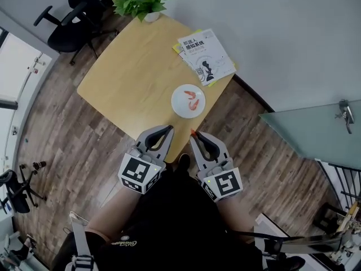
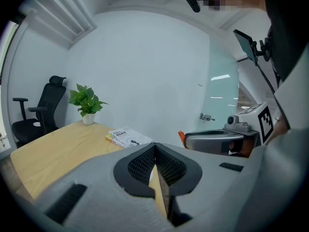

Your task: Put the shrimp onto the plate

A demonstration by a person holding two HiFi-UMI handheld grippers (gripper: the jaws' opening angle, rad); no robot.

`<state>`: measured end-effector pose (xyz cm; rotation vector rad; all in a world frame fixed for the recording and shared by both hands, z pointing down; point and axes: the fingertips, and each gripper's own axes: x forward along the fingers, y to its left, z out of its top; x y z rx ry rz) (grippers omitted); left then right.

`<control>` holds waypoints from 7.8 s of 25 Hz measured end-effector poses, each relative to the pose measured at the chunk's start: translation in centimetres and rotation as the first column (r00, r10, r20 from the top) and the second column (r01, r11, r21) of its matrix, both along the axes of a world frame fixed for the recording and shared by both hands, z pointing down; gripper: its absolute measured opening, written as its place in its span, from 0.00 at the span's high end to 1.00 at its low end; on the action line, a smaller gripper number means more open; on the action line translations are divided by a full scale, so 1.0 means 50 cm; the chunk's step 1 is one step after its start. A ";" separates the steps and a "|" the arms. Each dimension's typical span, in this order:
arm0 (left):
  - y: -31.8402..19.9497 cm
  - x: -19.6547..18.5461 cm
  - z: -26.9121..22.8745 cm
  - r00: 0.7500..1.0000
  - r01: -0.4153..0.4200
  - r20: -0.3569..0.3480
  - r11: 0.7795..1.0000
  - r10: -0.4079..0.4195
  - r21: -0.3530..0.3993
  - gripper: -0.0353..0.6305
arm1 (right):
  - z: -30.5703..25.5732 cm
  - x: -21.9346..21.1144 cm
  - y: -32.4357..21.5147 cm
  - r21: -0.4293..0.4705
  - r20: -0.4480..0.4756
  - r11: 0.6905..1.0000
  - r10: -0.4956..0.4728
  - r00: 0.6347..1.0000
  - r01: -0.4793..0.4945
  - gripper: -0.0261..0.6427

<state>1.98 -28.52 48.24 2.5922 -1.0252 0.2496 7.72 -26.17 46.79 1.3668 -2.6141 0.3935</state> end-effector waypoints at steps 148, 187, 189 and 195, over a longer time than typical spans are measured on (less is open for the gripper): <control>-0.002 0.045 -0.153 1.000 -0.007 0.004 0.982 0.007 0.191 0.94 | -0.190 0.090 0.018 0.294 -0.039 0.950 0.122 0.992 -0.105 0.96; 0.001 0.032 -0.154 1.000 -0.001 0.001 0.981 0.001 0.196 0.94 | -0.143 0.068 0.000 0.203 -0.015 0.973 0.112 0.994 -0.106 0.96; 0.001 0.032 -0.155 1.000 -0.001 -0.001 0.981 0.002 0.192 0.94 | -0.142 0.068 0.000 0.200 -0.016 0.974 0.111 0.994 -0.106 0.96; 0.000 0.035 -0.152 1.000 0.000 -0.008 0.983 0.002 0.186 0.94 | -0.140 0.072 0.000 0.199 -0.017 0.974 0.115 0.993 -0.110 0.96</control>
